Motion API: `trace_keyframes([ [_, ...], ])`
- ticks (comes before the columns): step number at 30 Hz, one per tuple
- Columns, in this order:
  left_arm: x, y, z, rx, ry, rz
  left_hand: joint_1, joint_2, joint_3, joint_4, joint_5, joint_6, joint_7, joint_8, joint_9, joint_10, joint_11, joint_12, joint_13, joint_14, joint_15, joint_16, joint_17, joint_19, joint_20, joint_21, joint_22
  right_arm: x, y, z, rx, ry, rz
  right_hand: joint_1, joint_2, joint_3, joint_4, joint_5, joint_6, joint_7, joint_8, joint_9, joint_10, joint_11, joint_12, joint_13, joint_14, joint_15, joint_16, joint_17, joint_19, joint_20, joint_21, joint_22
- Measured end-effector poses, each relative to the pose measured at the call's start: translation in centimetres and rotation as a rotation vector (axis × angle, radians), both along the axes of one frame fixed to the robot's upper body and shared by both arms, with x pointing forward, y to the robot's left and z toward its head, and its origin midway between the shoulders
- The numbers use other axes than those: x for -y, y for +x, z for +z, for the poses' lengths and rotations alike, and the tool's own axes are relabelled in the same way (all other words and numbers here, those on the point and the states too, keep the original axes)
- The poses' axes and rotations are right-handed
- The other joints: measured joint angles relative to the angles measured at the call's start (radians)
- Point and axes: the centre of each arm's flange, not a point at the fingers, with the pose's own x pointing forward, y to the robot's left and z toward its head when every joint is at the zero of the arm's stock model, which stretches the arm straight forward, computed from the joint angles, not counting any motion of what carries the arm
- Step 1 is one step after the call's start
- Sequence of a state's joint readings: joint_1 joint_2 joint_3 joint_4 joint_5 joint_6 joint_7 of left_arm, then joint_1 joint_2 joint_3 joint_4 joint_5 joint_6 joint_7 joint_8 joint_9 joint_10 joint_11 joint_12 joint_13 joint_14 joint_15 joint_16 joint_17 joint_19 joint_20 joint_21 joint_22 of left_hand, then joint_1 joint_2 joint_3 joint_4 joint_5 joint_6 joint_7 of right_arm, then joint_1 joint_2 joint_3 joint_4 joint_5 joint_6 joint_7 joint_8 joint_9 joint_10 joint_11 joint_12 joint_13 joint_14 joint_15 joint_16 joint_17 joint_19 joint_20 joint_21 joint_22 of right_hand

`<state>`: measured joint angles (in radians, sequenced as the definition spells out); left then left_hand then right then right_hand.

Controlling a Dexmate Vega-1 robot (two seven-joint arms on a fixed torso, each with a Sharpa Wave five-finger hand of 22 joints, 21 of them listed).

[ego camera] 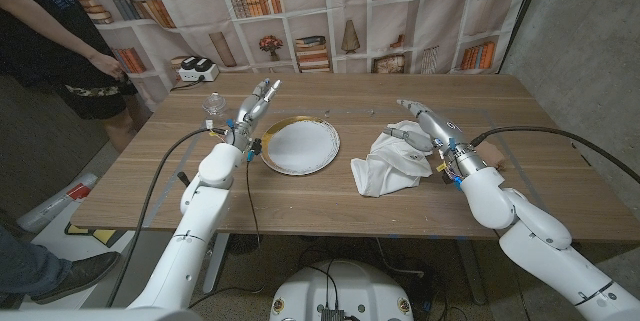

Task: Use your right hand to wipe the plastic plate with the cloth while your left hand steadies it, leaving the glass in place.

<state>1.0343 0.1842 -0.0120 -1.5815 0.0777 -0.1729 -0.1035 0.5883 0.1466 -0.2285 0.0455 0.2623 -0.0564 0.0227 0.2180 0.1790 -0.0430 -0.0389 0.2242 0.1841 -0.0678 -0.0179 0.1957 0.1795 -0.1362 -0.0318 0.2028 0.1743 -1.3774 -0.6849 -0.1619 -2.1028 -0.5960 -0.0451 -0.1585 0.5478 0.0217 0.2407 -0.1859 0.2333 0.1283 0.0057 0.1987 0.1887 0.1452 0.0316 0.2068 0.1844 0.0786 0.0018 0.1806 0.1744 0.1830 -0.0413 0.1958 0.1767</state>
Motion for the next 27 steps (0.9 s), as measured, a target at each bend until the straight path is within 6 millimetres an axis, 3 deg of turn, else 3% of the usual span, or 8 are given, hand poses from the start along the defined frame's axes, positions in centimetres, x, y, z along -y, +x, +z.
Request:
trace_keyframes([
  [13,-0.06,0.33,0.28,0.006,0.006,-0.01,0.0,0.0,0.0,0.0,-0.004,0.005,-0.005,0.0,0.0,0.0,0.0,-0.008,0.0,0.0,0.0,-0.004,0.0,0.0,0.0,0.0,0.0,-0.18,-0.39,-0.56,-0.091,-0.075,-0.079,0.076,0.005,0.034,0.001,0.0,-0.01,0.007,0.0,0.0,-0.006,0.006,0.001,-0.003,-0.005,-0.005,0.0,0.0,0.0,0.0,-0.004,0.0],
  [19,0.17,0.42,0.38,0.01,0.011,-0.018,0.0,0.0,0.0,0.0,-0.004,0.005,-0.005,-0.004,0.0,0.0,0.0,-0.008,0.0,0.0,0.0,-0.004,0.0,0.0,0.0,0.0,0.0,-0.21,-0.44,-0.72,-0.126,-0.098,-0.101,0.091,0.001,0.037,0.004,-0.005,-0.015,0.012,0.0,0.0,-0.015,0.007,-0.004,-0.003,-0.005,-0.005,0.0,0.0,0.0,0.0,-0.004,0.0],
  [24,0.3,0.43,0.41,0.013,0.012,-0.022,0.0,0.0,0.0,0.0,-0.007,0.005,-0.005,-0.004,0.0,0.0,0.0,-0.008,0.0,0.0,0.0,-0.003,0.0,0.0,0.0,0.0,0.0,-0.3,-0.29,-0.68,-0.165,-0.118,-0.113,0.128,-0.007,0.048,0.004,-0.013,0.0,-0.013,0.0,0.0,-0.006,-0.009,-0.003,-0.003,-0.005,-0.005,0.0,0.0,0.0,0.0,-0.004,0.0],
  [27,0.32,0.43,0.43,0.013,0.013,-0.022,0.0,0.0,0.0,0.0,-0.007,0.005,-0.005,-0.008,0.0,0.0,0.0,-0.008,0.0,0.0,0.0,-0.006,0.0,0.0,0.0,0.0,0.0,-0.37,-0.26,-0.52,-0.173,-0.122,-0.115,0.139,-0.018,0.048,0.004,-0.013,-0.002,-0.012,0.0,0.0,-0.005,-0.009,0.001,-0.003,-0.005,-0.005,0.0,-0.001,0.0,0.0,-0.004,0.0],
])
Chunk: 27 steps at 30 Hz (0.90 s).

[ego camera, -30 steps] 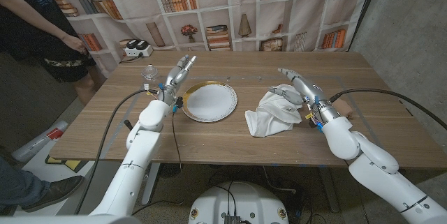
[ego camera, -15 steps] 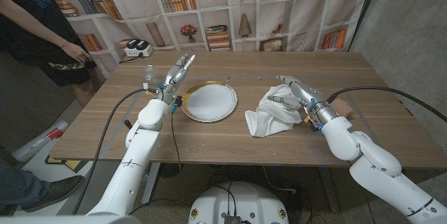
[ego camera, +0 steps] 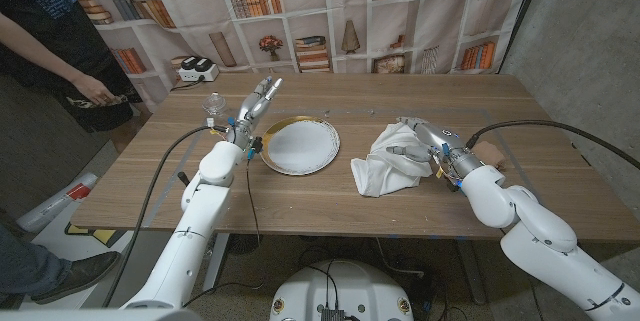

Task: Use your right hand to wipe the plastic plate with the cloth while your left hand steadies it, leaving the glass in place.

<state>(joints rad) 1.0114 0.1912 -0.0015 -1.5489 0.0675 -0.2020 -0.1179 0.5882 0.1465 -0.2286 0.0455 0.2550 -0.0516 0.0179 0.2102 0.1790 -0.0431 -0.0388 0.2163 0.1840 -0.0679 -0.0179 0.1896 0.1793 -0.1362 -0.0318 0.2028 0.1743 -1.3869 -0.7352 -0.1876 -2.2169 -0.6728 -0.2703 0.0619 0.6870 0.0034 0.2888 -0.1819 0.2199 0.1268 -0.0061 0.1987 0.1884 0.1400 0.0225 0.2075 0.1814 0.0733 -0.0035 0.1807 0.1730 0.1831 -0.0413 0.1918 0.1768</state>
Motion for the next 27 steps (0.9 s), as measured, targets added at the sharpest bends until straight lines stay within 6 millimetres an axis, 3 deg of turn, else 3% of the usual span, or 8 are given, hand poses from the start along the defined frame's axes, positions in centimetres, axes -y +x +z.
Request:
trace_keyframes([
  [3,0.1,0.0,0.0,0.0,0.001,-0.001,0.0,0.0,0.0,0.0,0.0,0.0,0.0,0.0,0.0,0.0,0.0,-0.005,0.0,0.0,0.0,-0.001,0.0,0.0,0.0,0.0,0.003,0.3,0.3,-0.4,-0.045,-0.007,-0.02,0.02,-0.008,0.006,0.006,-0.007,-0.038,0.009,-0.008,0.0,-0.019,0.015,-0.006,0.0,-0.02,-0.005,-0.001,-0.001,0.0,0.0,0.0,0.0],
  [7,0.1,0.0,-0.1,-0.001,-0.001,-0.002,0.0,0.0,0.0,0.0,0.0,0.0,0.0,0.0,0.0,0.0,0.0,-0.007,0.0,0.0,0.0,-0.001,0.0,0.0,0.0,0.0,0.005,0.1,0.6,0.0,-0.08,-0.033,-0.032,0.053,-0.018,0.014,0.014,-0.015,-0.124,0.021,-0.025,0.0,-0.103,0.028,-0.027,0.0,-0.075,0.013,-0.012,0.002,-0.044,0.004,0.0,0.003],
  [10,0.2,0.0,-0.2,-0.001,-0.002,-0.001,0.0,0.0,0.0,0.0,0.0,0.0,0.0,0.0,0.0,0.0,0.0,-0.007,0.0,0.0,0.0,-0.001,0.0,0.0,0.0,0.0,0.005,0.0,0.9,0.1,-0.113,-0.052,-0.042,0.059,-0.017,0.019,0.019,-0.015,-0.167,0.031,-0.025,0.0,-0.153,0.038,-0.027,0.0,-0.096,0.031,-0.012,0.002,-0.062,0.005,0.0,0.003],
  [20,0.1,-0.2,-0.1,0.0,-0.008,0.007,0.0,0.0,-0.003,0.003,-0.004,0.0,0.0,0.0,0.0,0.0,0.0,-0.007,0.0,0.0,0.0,-0.001,0.0,-0.005,0.005,0.0,0.005,-0.1,1.6,0.5,-0.171,-0.094,-0.081,0.083,-0.022,0.022,0.022,-0.015,-0.142,0.051,-0.003,0.0,-0.124,0.045,-0.007,0.002,-0.097,0.032,-0.007,0.002,-0.063,0.005,0.0,0.003],
  [27,-0.1,-0.3,-0.1,0.003,-0.012,0.012,0.0,0.0,-0.003,0.003,-0.004,0.0,0.0,0.0,0.0,0.0,0.0,-0.007,0.0,0.0,0.0,-0.001,0.0,-0.005,0.005,0.0,0.005,-0.2,2.2,0.6,-0.2,-0.11,-0.108,0.09,-0.022,0.022,0.022,-0.015,-0.135,0.058,-0.002,0.0,-0.123,0.045,-0.008,0.003,-0.097,0.032,-0.007,0.002,-0.062,0.005,0.0,0.003],
])
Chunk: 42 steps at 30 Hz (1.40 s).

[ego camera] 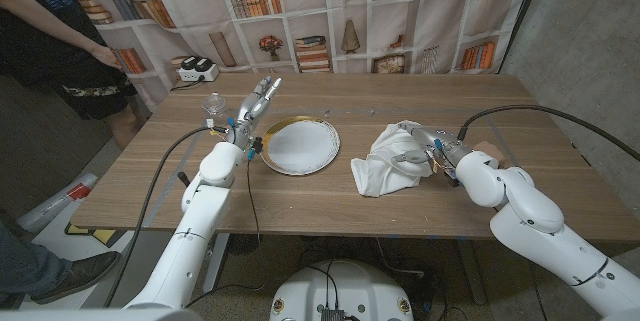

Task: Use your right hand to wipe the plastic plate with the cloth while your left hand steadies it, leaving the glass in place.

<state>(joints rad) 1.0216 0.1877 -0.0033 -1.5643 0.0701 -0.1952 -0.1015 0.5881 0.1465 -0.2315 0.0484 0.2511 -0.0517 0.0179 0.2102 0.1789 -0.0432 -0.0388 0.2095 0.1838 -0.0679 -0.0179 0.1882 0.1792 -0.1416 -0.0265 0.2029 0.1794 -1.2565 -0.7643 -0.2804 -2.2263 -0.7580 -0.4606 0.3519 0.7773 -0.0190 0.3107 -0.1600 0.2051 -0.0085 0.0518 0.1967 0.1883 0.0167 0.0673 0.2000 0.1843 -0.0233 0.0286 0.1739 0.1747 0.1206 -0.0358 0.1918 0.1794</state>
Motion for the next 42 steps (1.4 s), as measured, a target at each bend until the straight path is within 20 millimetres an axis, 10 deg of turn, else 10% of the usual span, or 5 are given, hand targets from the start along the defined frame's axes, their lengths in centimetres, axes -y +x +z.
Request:
trace_keyframes([
  [28,-0.4,0.1,-0.1,-0.012,0.001,-0.004,0.0,0.0,-0.005,0.005,-0.004,0.005,-0.005,-0.006,0.0,0.0,0.0,0.0,0.0,0.0,0.0,0.0,0.0,0.0,0.0,0.0,0.0,-0.8,2.8,-1.1,-0.109,-0.026,-0.051,0.084,0.026,0.031,-0.012,0.0,0.005,-0.017,0.0,0.0,0.013,-0.013,0.008,0.0,0.042,-0.026,0.015,-0.003,0.051,-0.003,0.016,-0.003],
  [42,-0.8,0.1,-0.1,-0.014,-0.003,0.003,0.0,0.0,-0.005,0.005,-0.004,0.011,0.0,-0.006,0.0,0.003,0.003,0.0,0.0,0.0,0.0,0.0,0.0,-0.004,0.004,0.0,0.0,-1.0,3.9,-1.8,-0.121,-0.046,-0.081,0.184,0.021,0.037,-0.009,0.006,0.093,-0.057,0.025,0.002,0.136,-0.056,0.044,0.0,0.197,-0.066,0.034,0.0,0.18,-0.006,0.04,-0.002],
])
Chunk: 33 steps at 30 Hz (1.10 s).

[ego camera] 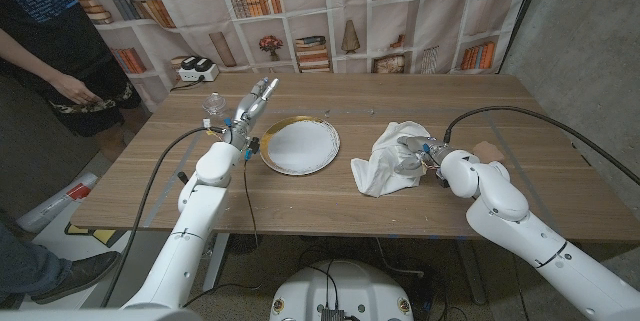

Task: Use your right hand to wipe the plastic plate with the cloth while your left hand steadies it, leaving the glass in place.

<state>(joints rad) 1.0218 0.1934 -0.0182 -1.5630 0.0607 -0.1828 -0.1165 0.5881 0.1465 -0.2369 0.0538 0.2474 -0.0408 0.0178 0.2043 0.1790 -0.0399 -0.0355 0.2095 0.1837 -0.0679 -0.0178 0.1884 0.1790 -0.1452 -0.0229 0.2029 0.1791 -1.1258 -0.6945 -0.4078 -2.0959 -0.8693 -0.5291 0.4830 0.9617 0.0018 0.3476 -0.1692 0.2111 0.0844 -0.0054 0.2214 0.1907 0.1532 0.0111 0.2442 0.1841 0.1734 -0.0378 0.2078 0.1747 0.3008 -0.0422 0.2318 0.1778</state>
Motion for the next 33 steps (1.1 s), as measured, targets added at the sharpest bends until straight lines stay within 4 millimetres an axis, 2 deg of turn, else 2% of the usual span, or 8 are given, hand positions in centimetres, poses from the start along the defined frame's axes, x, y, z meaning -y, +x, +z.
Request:
trace_keyframes([
  [4,-0.2,0.1,0.0,-0.002,-0.003,0.002,0.0,0.0,0.0,0.0,0.0,0.0,0.0,0.0,0.0,0.0,0.0,0.0,0.0,0.0,0.0,0.0,0.0,-0.002,0.002,0.0,0.0,-0.2,0.2,0.0,0.019,-0.014,-0.005,0.01,0.0,-0.015,0.015,0.002,0.082,-0.021,0.02,0.003,0.083,-0.025,0.023,-0.001,0.077,-0.001,0.013,0.004,0.063,0.0,0.018,0.006],
  [9,-0.4,0.2,0.0,-0.004,-0.006,0.004,0.0,0.0,0.0,0.0,0.0,0.0,0.0,0.0,0.0,0.0,0.0,0.0,0.0,0.0,0.0,0.0,0.0,-0.004,0.004,0.0,0.0,-0.3,0.4,0.1,0.058,-0.022,-0.001,0.016,0.005,-0.035,0.034,0.007,0.251,-0.069,0.056,0.002,0.244,-0.081,0.063,-0.001,0.218,-0.005,0.031,0.009,0.17,-0.003,0.054,0.016],
  [13,-0.4,0.2,0.0,-0.002,-0.006,0.003,0.0,0.0,0.0,0.0,0.0,0.0,0.0,0.0,0.0,0.0,0.0,0.0,0.0,0.0,0.0,0.0,0.0,-0.004,0.004,0.0,0.0,-0.3,0.6,-0.3,0.079,-0.024,-0.002,0.026,0.016,-0.041,0.041,0.007,0.349,-0.105,0.071,0.002,0.334,-0.118,0.08,0.001,0.324,-0.008,0.048,0.014,0.248,-0.007,0.088,0.024],
  [15,-0.5,0.3,0.1,-0.001,-0.006,0.003,0.0,0.0,0.0,0.0,-0.004,0.0,0.0,0.0,0.0,0.0,0.0,0.0,0.0,0.0,0.0,0.0,0.0,-0.004,0.004,0.0,0.0,-0.4,0.6,-0.2,0.106,-0.027,0.003,0.03,0.02,-0.041,0.041,0.007,0.373,-0.116,0.071,0.002,0.354,-0.134,0.081,0.003,0.361,-0.01,0.051,0.014,0.27,-0.01,0.098,0.026],
  [20,-0.5,0.3,0.3,0.003,-0.006,0.002,0.0,0.0,0.0,0.0,-0.004,0.0,0.0,0.0,0.001,0.0,0.0,0.0,0.0,0.0,0.0,0.0,0.0,-0.004,0.004,0.0,0.0,-0.5,0.9,-0.4,0.136,-0.032,0.009,0.042,0.032,-0.042,0.041,0.007,0.388,-0.127,0.072,0.002,0.373,-0.143,0.084,0.002,0.387,-0.012,0.051,0.016,0.281,-0.012,0.101,0.03],
  [25,-0.5,0.3,0.4,0.004,-0.006,0.002,0.0,0.0,0.0,0.0,-0.004,0.0,0.0,0.0,0.005,0.0,0.0,0.0,0.0,0.0,0.0,0.0,0.0,-0.004,0.004,0.0,0.0,-0.4,1.3,-0.6,0.149,-0.041,0.006,0.059,0.049,-0.041,0.03,0.007,0.393,-0.132,0.067,0.002,0.375,-0.144,0.084,0.002,0.411,-0.016,0.051,0.018,0.299,-0.015,0.112,0.031],
  [28,-0.5,0.3,0.5,0.005,-0.006,0.002,0.0,0.0,0.0,0.0,-0.004,0.0,0.0,-0.001,0.005,0.0,0.0,0.0,0.0,0.0,0.0,0.0,0.0,-0.004,0.004,0.0,0.0,-0.2,1.7,-0.7,0.153,-0.048,0.001,0.083,0.072,-0.037,0.025,0.007,0.403,-0.14,0.059,0.003,0.385,-0.155,0.08,0.003,0.454,-0.021,0.066,0.031,0.338,-0.017,0.135,0.038],
  [33,-0.4,0.4,0.5,0.007,-0.009,0.004,0.0,0.0,-0.003,0.003,-0.004,0.0,0.0,-0.006,0.005,0.0,0.0,0.0,0.0,0.0,0.0,0.0,0.0,-0.004,0.004,0.0,0.0,0.0,2.3,-1.0,0.159,-0.054,-0.005,0.155,0.087,-0.064,0.011,-0.005,0.465,-0.145,0.055,0.004,0.412,-0.167,0.076,0.005,0.56,-0.032,0.129,0.091,0.422,-0.029,0.215,0.084],
])
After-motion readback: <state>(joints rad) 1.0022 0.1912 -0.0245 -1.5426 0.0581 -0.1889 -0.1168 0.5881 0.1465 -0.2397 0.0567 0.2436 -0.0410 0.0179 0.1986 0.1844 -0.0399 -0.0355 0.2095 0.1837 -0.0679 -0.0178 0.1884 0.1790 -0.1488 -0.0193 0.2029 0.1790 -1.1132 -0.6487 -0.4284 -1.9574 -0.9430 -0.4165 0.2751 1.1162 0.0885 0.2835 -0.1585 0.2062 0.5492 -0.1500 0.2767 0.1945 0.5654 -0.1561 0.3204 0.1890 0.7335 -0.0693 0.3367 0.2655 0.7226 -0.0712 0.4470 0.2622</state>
